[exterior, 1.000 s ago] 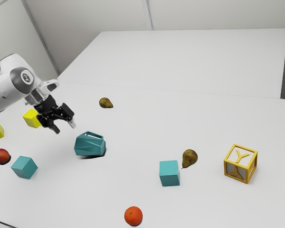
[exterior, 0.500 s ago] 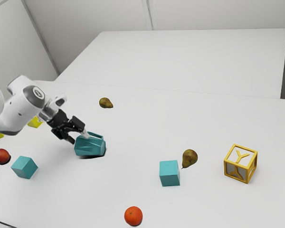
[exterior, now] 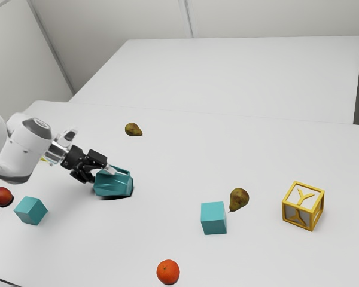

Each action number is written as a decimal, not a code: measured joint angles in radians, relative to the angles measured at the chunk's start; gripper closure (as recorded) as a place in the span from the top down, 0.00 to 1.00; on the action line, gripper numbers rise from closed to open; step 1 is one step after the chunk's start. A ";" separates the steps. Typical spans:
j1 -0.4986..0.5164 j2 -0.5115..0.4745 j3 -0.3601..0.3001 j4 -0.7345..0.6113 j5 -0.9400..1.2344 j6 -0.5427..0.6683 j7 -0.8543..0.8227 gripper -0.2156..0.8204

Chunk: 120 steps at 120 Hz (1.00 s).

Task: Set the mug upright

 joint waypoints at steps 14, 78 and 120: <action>0.013 0.001 0.000 -0.008 -0.030 -0.032 0.030 0.79; 0.017 -0.008 0.000 -0.031 -0.073 -0.071 0.118 0.25; -0.006 -0.075 -0.035 -0.026 -0.065 -0.030 0.142 0.06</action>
